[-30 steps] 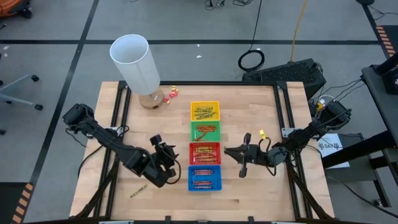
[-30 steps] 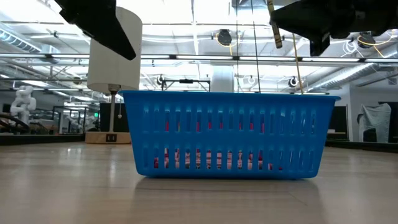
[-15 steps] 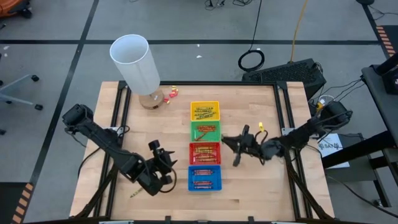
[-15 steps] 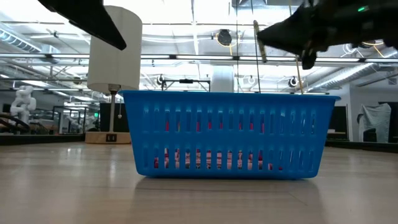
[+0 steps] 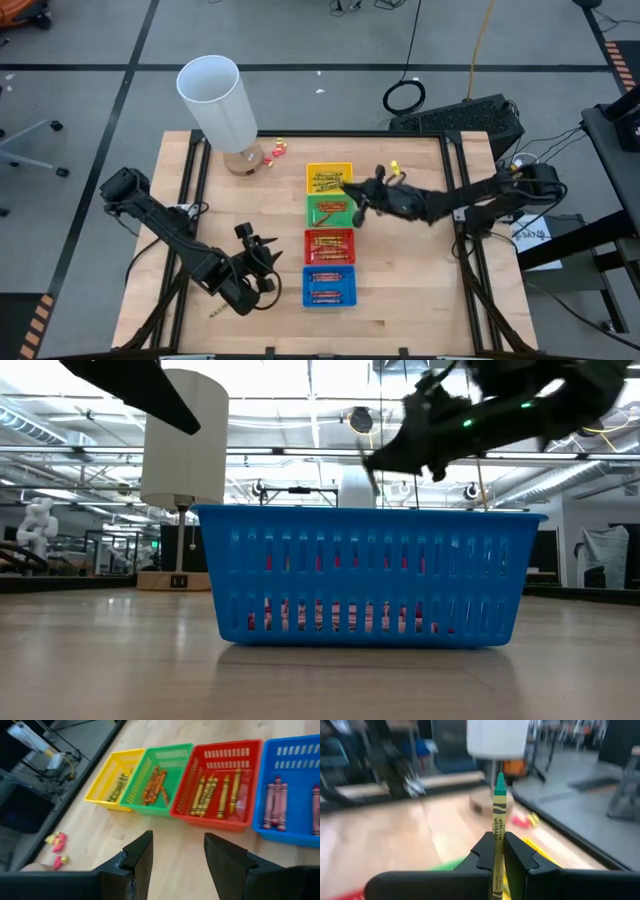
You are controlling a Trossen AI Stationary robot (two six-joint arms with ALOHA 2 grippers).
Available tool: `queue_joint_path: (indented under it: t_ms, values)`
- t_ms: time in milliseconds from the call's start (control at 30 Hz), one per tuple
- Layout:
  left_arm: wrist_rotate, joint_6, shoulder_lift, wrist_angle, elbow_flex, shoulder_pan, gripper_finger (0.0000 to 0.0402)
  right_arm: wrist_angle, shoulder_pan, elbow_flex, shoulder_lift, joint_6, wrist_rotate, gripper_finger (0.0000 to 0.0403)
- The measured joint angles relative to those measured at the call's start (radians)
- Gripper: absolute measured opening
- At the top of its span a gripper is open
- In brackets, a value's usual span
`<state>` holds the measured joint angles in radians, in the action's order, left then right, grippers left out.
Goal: Sort crayons
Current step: Put the green crayon into the yellow bin
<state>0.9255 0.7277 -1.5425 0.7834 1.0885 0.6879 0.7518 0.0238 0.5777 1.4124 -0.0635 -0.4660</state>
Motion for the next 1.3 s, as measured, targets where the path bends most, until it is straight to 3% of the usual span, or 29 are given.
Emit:
queue_joint_path:
  t_ms: [167, 300, 600, 1033, 1300]
  values:
    - [0.056, -0.001, 0.000, 0.042, 0.000, -0.001, 0.0173, -0.313, -0.124, 0.123, 0.000, -0.002, 0.135, 0.0009]
    - [0.100, -0.001, 0.000, 0.093, 0.000, -0.003, 0.0173, -0.399, -0.206, 0.164, 0.000, 0.027, 0.230, 0.0009]
    - [0.174, 0.001, 0.000, 0.124, -0.056, -0.039, 0.0173, -0.375, -0.342, 0.169, 0.015, 0.080, 0.360, 0.0009]
    - [0.152, 0.018, 0.000, 0.125, -0.085, -0.088, 0.0173, -0.276, -0.379, 0.169, 0.174, 0.103, 0.363, 0.0010]
    - [0.141, 0.025, 0.001, 0.113, -0.085, -0.088, 0.0173, -0.215, -0.384, 0.169, 0.250, 0.087, 0.362, 0.0057]
